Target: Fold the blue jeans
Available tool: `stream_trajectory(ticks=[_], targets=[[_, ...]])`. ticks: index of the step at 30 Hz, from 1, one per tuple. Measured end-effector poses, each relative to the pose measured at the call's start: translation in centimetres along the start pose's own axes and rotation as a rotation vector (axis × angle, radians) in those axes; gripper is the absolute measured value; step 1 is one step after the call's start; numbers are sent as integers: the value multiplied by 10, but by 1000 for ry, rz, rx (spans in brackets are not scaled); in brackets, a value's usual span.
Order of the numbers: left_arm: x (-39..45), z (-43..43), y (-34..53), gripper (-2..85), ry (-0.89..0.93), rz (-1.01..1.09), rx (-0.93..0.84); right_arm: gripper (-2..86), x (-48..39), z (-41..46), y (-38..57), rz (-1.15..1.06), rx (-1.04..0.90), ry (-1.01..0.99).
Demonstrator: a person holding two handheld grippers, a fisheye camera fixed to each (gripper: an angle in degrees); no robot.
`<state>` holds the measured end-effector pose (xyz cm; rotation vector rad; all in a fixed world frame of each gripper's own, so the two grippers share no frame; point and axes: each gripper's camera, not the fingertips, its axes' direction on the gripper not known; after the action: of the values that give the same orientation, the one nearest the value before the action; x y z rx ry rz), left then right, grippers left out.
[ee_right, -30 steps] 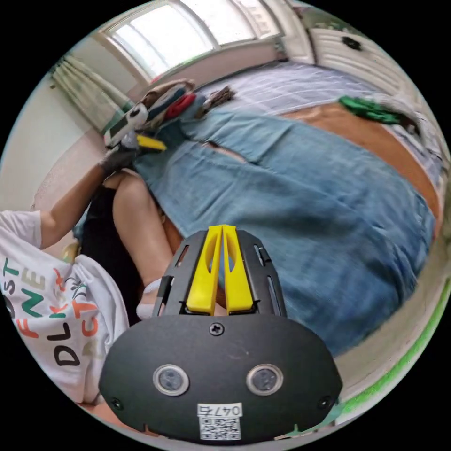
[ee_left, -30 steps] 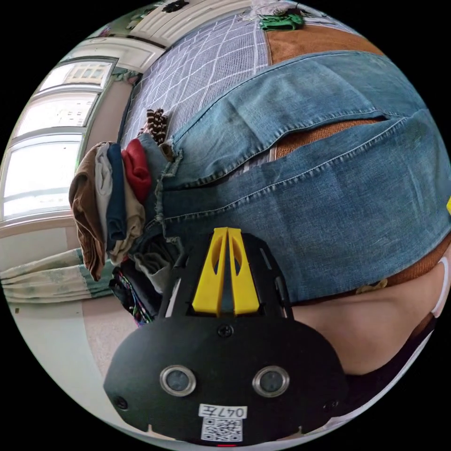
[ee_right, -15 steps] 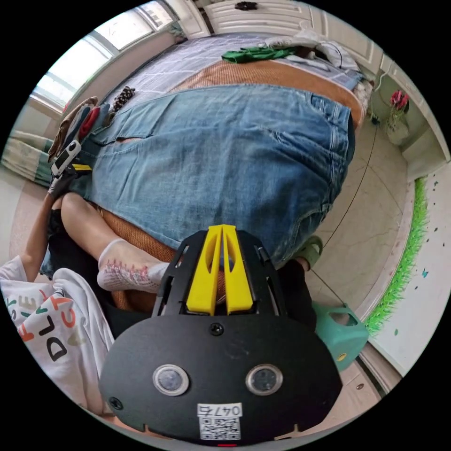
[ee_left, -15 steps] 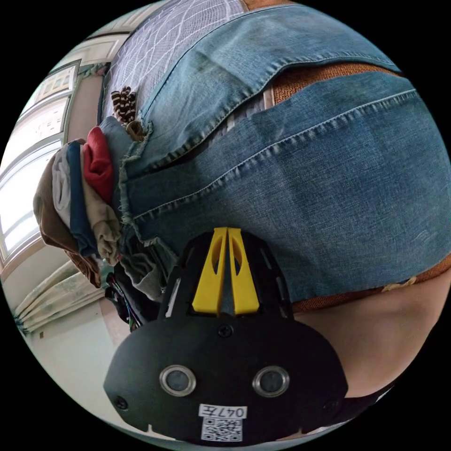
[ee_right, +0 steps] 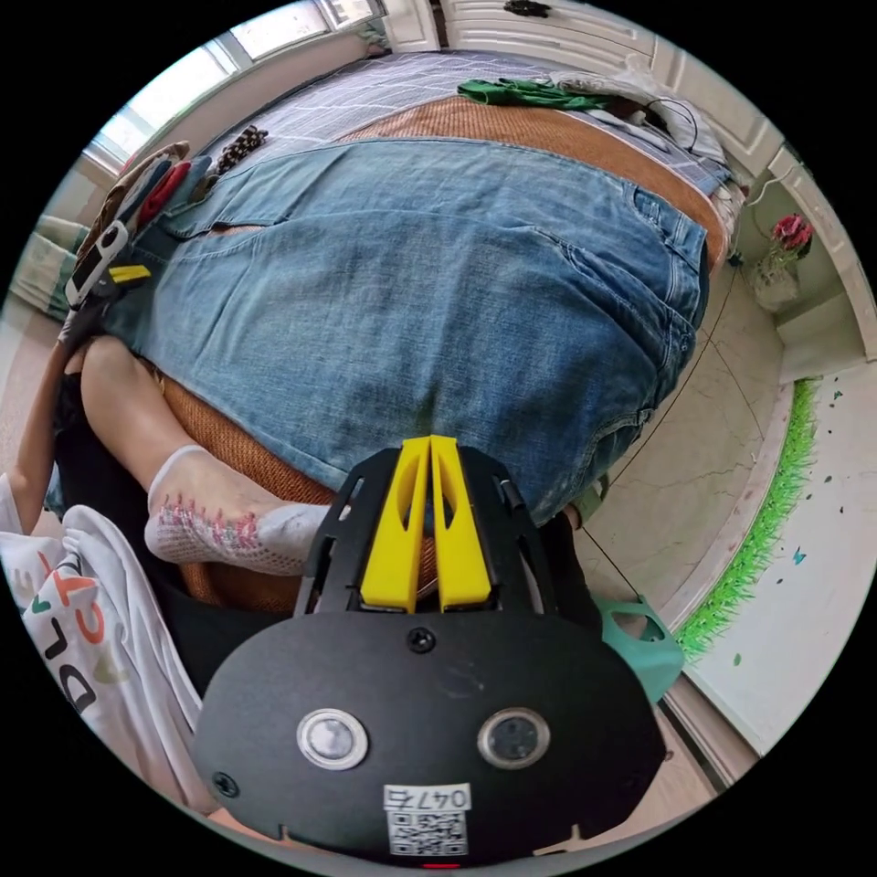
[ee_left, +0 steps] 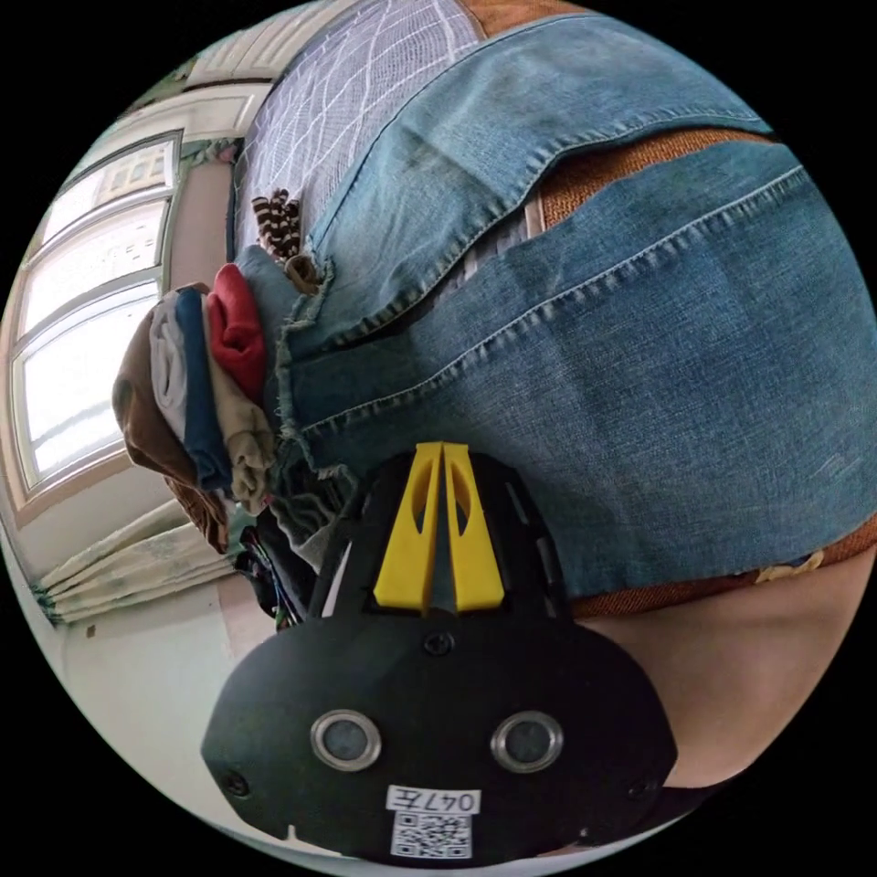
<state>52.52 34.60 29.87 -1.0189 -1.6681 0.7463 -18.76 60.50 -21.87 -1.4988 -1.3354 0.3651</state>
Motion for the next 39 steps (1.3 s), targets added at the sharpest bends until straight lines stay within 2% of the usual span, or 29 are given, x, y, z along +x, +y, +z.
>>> stream_trajectory(ticks=[2,4,6,8,12,15,19,22,25,30,35,39], targets=[[-2,-23,1,-8,-21,-3,81,-8,-8,-2,-3,-29,-13,22],[-7,-47,2,-8,48,-13,174,-8,-15,-3,-7,-62,-30,41],[-18,-64,-1,-8,239,-16,272,-10,-23,-5,-11,-106,-50,70],[-23,-60,-7,-8,357,-11,301,-11,-36,-6,-16,-149,-79,117],[-15,-7,-25,-8,479,50,186,-10,-49,-8,-21,-140,-107,170],[-24,13,-28,-9,562,44,184,-9,-54,-11,-23,-118,-119,185],[-22,22,-33,-10,561,49,176,-11,-61,-29,-40,-120,-214,176],[-4,20,-34,-10,458,95,188,-11,-90,-66,-55,-189,-71,190],[10,20,-38,-10,374,135,181,-8,-118,-68,-75,-271,-52,195],[-5,44,-36,-10,475,65,192,-6,-119,-29,-84,-227,-132,242],[-15,67,-34,-10,551,29,214,-2,-98,-34,-65,-144,-54,138],[-16,83,-33,-10,561,0,223,1,-90,-62,-37,-103,83,210]])
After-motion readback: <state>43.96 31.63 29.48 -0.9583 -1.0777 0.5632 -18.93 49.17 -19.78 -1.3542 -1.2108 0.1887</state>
